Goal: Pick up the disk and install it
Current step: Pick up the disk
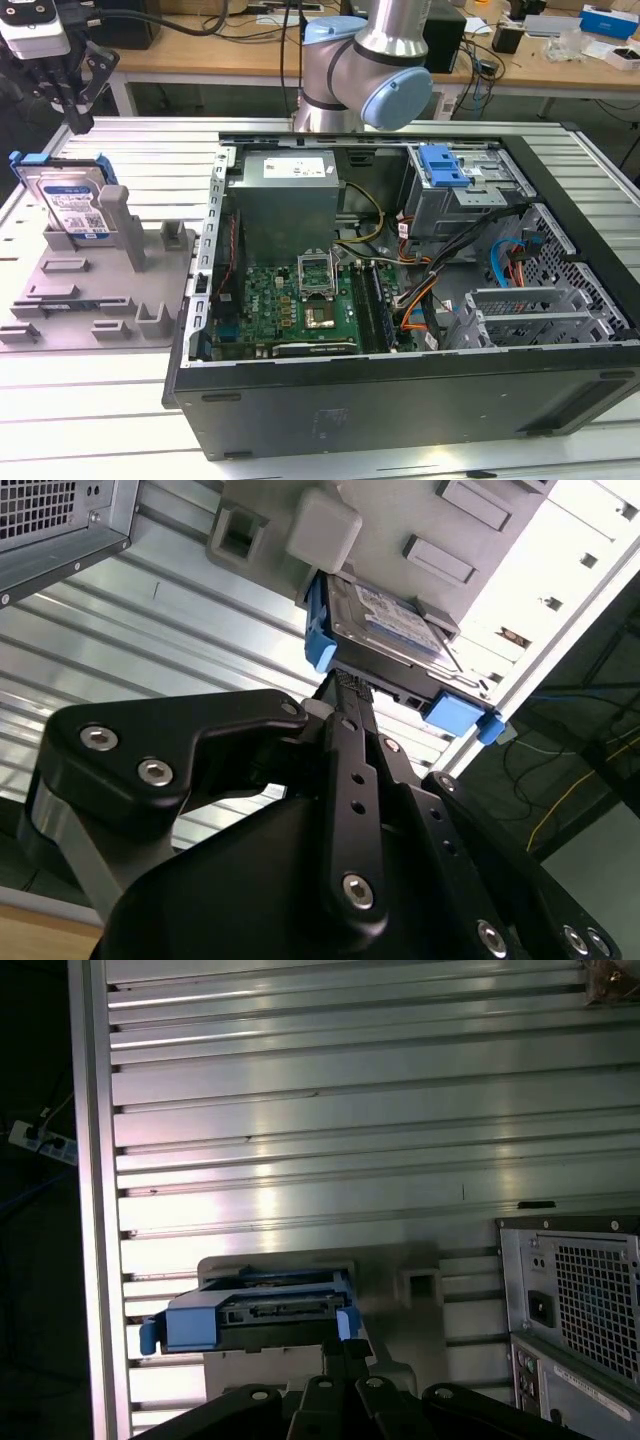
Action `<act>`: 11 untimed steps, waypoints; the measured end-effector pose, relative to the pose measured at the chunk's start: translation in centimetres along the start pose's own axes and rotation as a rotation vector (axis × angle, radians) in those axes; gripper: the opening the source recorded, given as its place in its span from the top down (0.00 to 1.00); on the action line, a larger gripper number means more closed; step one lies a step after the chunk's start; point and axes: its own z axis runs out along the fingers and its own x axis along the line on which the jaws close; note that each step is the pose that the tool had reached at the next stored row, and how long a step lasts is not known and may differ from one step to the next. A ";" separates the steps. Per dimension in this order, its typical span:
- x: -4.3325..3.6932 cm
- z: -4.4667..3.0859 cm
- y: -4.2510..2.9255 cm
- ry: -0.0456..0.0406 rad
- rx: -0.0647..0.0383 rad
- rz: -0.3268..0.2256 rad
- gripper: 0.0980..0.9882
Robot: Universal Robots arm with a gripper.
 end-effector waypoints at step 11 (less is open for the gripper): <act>0.00 0.13 0.01 0.0058 0.004 -0.142 0.99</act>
